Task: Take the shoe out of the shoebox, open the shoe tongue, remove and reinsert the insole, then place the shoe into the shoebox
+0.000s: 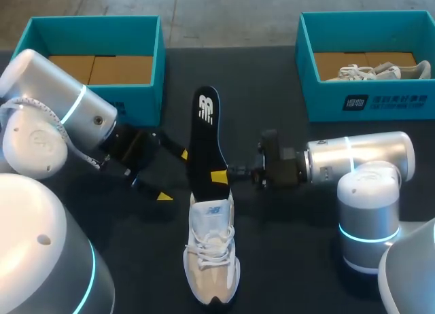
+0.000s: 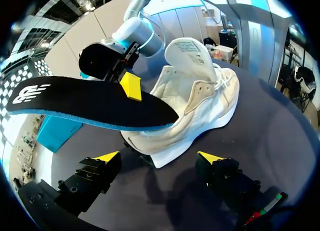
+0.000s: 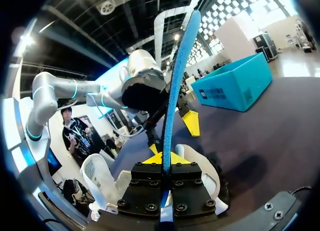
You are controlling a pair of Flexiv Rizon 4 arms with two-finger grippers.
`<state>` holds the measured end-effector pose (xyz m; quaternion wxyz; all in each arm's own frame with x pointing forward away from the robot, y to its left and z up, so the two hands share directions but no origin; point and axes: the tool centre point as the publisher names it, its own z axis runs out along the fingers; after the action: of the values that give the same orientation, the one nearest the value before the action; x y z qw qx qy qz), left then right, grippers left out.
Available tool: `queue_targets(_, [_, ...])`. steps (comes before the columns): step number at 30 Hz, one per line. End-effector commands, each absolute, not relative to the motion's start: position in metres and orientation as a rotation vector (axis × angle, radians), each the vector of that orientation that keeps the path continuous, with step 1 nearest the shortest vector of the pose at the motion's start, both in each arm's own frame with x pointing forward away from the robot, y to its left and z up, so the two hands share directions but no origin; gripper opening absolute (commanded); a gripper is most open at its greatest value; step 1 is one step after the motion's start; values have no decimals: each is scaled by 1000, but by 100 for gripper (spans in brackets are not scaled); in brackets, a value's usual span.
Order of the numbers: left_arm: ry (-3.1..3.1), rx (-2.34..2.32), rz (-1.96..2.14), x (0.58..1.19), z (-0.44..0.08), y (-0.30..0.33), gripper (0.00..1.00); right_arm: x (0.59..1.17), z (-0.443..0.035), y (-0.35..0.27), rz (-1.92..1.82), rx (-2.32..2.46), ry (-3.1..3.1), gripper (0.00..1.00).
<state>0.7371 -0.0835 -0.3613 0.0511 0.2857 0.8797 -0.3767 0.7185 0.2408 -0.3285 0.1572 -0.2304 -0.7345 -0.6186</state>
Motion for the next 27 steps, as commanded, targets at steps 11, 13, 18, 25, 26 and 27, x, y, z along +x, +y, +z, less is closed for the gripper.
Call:
queue_targets(11, [2680, 870, -1140, 737, -361, -84, 100, 710, -337, 242, -1761, -689, -2084, 0])
queue_targets(13, [2680, 870, -1140, 737, -361, -84, 100, 709, -338, 243, -1757, -693, -2080, 0])
queue_targets(18, [2680, 870, -1140, 737, -361, -84, 100, 706, -341, 244, -1744, -699, -2071, 0])
queue_targets(25, [2680, 870, -1140, 737, -361, -84, 100, 701, -344, 242, -1732, -713, -2064, 0])
queue_targets(26, [2680, 870, -1140, 737, -361, -84, 100, 700, -344, 242, -1731, -713, -2063, 0])
queue_targets(27, [2680, 870, -1140, 737, -361, -84, 100, 700, -344, 242, -1731, -714, -2062, 0])
